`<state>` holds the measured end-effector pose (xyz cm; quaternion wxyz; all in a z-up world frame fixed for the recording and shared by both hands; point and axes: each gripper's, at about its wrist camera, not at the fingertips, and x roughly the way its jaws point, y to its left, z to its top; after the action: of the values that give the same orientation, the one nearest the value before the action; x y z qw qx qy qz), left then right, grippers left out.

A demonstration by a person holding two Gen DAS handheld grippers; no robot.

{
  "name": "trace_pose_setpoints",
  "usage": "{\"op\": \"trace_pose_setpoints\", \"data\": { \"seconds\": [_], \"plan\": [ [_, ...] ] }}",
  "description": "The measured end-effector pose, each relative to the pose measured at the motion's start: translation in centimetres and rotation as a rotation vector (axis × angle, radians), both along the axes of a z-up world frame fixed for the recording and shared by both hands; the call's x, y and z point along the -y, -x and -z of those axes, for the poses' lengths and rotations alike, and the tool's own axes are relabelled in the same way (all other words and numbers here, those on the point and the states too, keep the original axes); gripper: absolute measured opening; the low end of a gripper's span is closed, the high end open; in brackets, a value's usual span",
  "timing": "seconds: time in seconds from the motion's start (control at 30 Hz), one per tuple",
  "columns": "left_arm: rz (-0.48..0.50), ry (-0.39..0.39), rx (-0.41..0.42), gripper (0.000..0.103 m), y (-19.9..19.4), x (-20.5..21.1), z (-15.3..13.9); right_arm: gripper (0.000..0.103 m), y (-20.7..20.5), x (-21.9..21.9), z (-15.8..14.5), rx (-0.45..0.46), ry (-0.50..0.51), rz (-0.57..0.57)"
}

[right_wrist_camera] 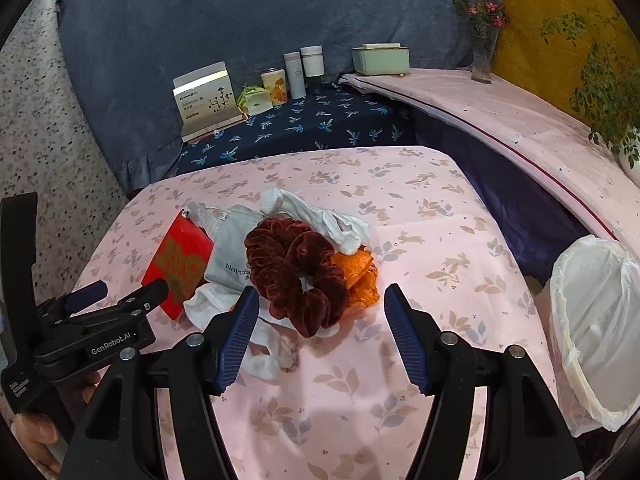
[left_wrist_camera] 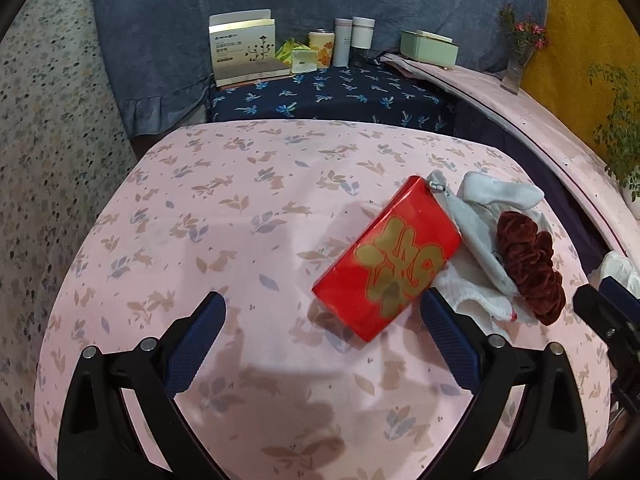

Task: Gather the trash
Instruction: 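Grasp the dark red scrunchie with the right tool while the left tool grasps the red packet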

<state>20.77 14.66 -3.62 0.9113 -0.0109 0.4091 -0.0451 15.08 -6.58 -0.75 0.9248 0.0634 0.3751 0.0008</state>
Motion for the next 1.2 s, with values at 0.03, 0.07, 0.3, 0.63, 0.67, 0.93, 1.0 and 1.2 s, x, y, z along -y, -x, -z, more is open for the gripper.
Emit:
{"op": "trace_pose_setpoints", "data": {
  "seconds": [0.03,0.07,0.3,0.63,0.67,0.93,1.0,1.2],
  "plan": [
    [0.008,0.004,0.0,0.094,-0.3,0.1,0.1,0.063,-0.4,-0.3,0.2,-0.004,0.004,-0.003],
    [0.017,0.011,-0.005,0.094,-0.7,0.1,0.2,0.063,-0.7,-0.5,0.3,-0.008,0.008,-0.005],
    [0.064,0.058,-0.033,0.088,-1.9,0.9,1.0,0.063,-2.2,-1.5,1.9,-0.042,0.023,-0.016],
    [0.11,0.084,-0.064,0.033,-1.0,2.2,1.4,0.032,-1.6,-1.2,3.1,-0.073,0.004,-0.023],
    [0.11,0.091,-0.065,0.027,-0.9,2.2,1.4,0.027,-1.5,-1.1,3.1,-0.073,-0.004,-0.027],
    [0.082,0.095,-0.02,0.016,1.0,2.7,-0.2,0.019,0.2,0.0,0.8,-0.01,-0.016,-0.038],
    [0.079,0.099,-0.005,0.014,1.4,2.9,-1.0,0.018,0.5,0.4,0.0,0.009,-0.021,-0.033],
    [0.084,0.101,0.042,0.012,2.6,4.2,-3.4,0.017,1.6,2.1,-2.4,0.062,-0.032,-0.007]
  ]
}}
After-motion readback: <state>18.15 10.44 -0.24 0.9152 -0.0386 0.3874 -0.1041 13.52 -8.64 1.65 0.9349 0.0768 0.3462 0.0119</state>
